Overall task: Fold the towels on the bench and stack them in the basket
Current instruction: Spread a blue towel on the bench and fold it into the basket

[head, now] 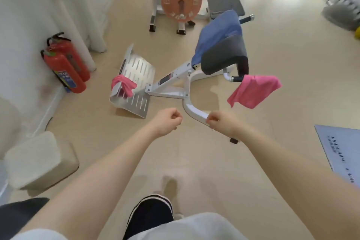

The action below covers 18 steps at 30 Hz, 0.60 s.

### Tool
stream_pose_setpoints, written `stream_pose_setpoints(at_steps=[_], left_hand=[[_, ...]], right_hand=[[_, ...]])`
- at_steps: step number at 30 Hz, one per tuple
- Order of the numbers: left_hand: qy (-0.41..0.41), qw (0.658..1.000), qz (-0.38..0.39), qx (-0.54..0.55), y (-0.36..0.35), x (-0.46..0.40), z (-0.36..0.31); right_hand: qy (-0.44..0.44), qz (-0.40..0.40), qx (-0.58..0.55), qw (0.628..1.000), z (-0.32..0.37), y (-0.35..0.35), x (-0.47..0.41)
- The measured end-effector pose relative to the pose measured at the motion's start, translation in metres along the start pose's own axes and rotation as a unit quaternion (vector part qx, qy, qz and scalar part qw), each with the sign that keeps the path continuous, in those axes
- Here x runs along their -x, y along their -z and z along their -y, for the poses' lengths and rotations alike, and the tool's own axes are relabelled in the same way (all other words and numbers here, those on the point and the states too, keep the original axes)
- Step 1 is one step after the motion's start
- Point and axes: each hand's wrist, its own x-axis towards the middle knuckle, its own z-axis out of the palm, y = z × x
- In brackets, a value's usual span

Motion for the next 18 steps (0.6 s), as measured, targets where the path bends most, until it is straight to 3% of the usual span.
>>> stream_pose_setpoints(at_steps=[11,18], left_hand=[[-0.067,0.989,0.113,-0.064,0.025,-0.269,-0.099],[-0.102,0.987,0.078,-0.093,0.06,-0.423,-0.166]], right_hand=[[-0.087,-0.122,-0.038,0.988,-0.068,0.133,-0.17],[-0.129,-0.155,-0.06,0.978,-0.078,0.23,-0.296]])
